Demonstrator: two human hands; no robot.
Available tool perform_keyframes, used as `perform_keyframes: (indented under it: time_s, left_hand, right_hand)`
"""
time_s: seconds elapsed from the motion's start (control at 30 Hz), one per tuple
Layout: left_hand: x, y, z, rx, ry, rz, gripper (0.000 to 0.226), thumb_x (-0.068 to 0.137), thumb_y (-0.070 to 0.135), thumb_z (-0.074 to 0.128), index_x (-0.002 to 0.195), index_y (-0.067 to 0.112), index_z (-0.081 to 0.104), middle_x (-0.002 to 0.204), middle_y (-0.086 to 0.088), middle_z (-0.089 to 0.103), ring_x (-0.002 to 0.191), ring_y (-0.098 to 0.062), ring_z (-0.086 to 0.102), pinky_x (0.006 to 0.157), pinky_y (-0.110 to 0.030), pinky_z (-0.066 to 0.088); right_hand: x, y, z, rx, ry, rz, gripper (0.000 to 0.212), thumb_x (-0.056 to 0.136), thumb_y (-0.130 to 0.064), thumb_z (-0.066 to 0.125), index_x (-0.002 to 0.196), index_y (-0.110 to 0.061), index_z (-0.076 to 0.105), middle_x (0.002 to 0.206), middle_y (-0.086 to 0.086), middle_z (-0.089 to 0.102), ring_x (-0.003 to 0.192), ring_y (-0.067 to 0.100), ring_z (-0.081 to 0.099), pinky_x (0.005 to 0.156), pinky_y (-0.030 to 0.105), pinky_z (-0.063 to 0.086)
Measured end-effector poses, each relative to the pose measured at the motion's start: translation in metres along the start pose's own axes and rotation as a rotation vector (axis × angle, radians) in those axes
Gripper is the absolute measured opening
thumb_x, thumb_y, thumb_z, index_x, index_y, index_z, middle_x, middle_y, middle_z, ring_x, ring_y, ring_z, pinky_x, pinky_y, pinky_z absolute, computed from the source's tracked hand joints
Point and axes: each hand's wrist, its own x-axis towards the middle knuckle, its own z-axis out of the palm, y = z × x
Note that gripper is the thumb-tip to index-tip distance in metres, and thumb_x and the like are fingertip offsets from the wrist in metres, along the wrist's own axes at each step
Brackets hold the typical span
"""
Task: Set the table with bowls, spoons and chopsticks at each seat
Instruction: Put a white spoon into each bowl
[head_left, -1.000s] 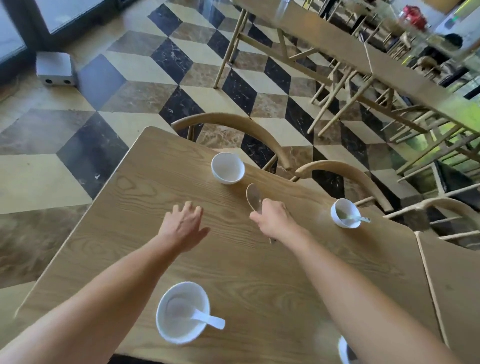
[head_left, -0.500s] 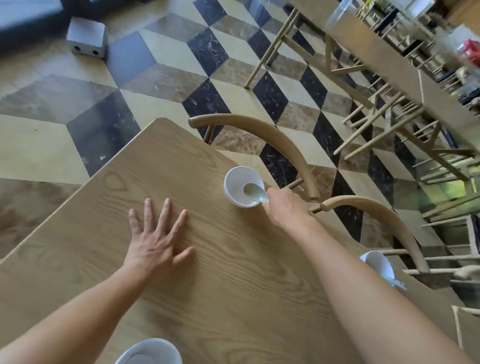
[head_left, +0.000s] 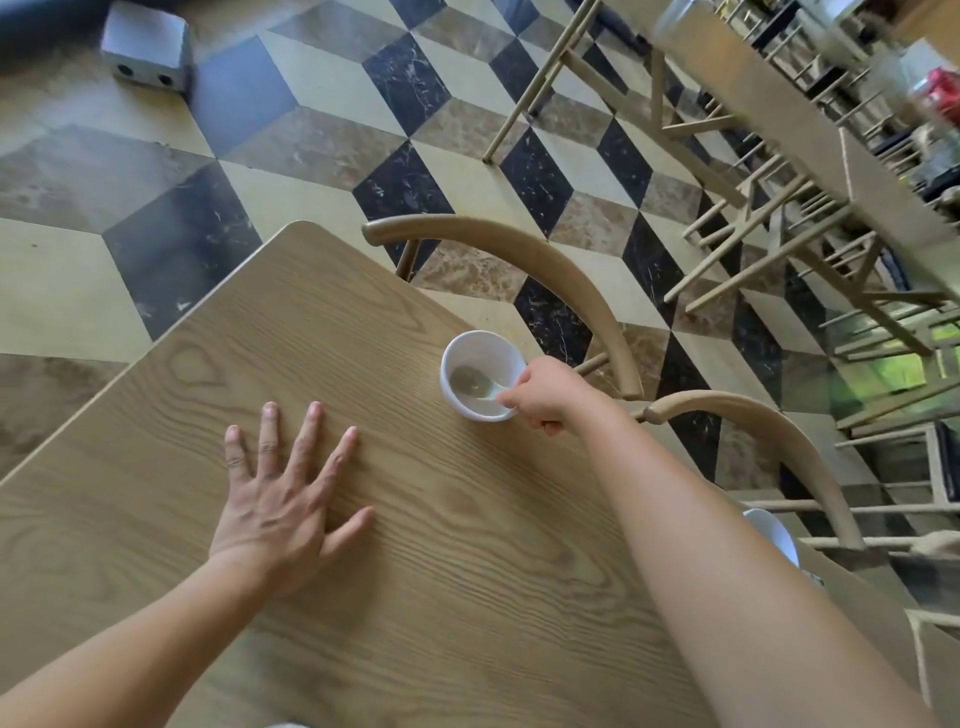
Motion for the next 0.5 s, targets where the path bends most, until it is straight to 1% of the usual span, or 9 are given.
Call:
perform_keyframes:
  time_s: [0.07, 0.13, 0.23, 0.3, 0.4, 0.5]
  left_hand:
    - [0.0, -0.001, 0.0, -0.001, -0.002, 0.0, 0.092, 0.081, 0.082, 0.03, 0.152, 0.025, 0.039, 0.162, -0.019, 0.027, 0.146, -0.056, 0.013, 0.111, -0.075, 0.008]
    - [-0.001, -0.001, 0.0, -0.008, -0.001, -0.002, 0.092, 0.081, 0.082, 0.03, 0.152, 0.025, 0.04, 0.162, -0.019, 0.027, 0.146, -0.056, 0.013, 0.112, -0.075, 0.008]
    - [-0.001, -0.002, 0.0, -0.011, -0.005, -0.002, 0.092, 0.08, 0.082, 0.03, 0.152, 0.025, 0.04, 0.162, -0.018, 0.027, 0.147, -0.055, 0.012, 0.112, -0.074, 0.007]
    - [-0.001, -0.002, 0.001, -0.011, -0.003, -0.001, 0.092, 0.08, 0.082, 0.03, 0.152, 0.025, 0.039, 0.162, -0.018, 0.026, 0.147, -0.055, 0.011, 0.112, -0.074, 0.007]
    - [-0.001, -0.002, 0.003, -0.011, 0.001, -0.001, 0.092, 0.081, 0.083, 0.029, 0.153, 0.026, 0.037, 0.163, -0.017, 0.025, 0.147, -0.055, 0.011, 0.112, -0.074, 0.007]
    - [-0.001, -0.003, 0.005, -0.004, 0.008, -0.002, 0.092, 0.081, 0.083, 0.029, 0.153, 0.027, 0.037, 0.163, -0.017, 0.025, 0.147, -0.054, 0.01, 0.113, -0.073, 0.006]
  right_hand:
    - [0.001, 0.005, -0.002, 0.131, -0.026, 0.026, 0.016, 0.09, -0.02, 0.066, 0.084, -0.006, 0.062, 0.066, 0.01, 0.056, 0.059, 0.024, 0.05, 0.049, 0.029, 0.039]
    - [0.002, 0.01, -0.003, 0.257, -0.021, 0.057, 0.014, 0.09, -0.017, 0.065, 0.081, -0.006, 0.063, 0.063, 0.006, 0.058, 0.051, 0.017, 0.048, 0.046, 0.026, 0.038]
    - [0.001, 0.02, -0.004, 0.404, -0.005, 0.098, 0.009, 0.091, -0.012, 0.062, 0.089, -0.004, 0.065, 0.063, 0.006, 0.061, 0.046, 0.012, 0.049, 0.045, 0.023, 0.041]
    - [0.0, 0.027, -0.003, 0.493, -0.011, 0.115, 0.006, 0.093, -0.007, 0.06, 0.094, -0.002, 0.064, 0.071, 0.01, 0.062, 0.05, 0.014, 0.054, 0.047, 0.025, 0.046]
    - [-0.001, 0.035, 0.002, 0.635, -0.012, 0.116, 0.002, 0.094, -0.001, 0.06, 0.093, 0.001, 0.061, 0.079, 0.016, 0.062, 0.058, 0.02, 0.061, 0.053, 0.029, 0.053]
    - [0.001, 0.041, 0.007, 0.778, 0.012, 0.12, 0.008, 0.092, 0.001, 0.062, 0.098, 0.004, 0.059, 0.079, 0.017, 0.061, 0.06, 0.022, 0.065, 0.053, 0.029, 0.056]
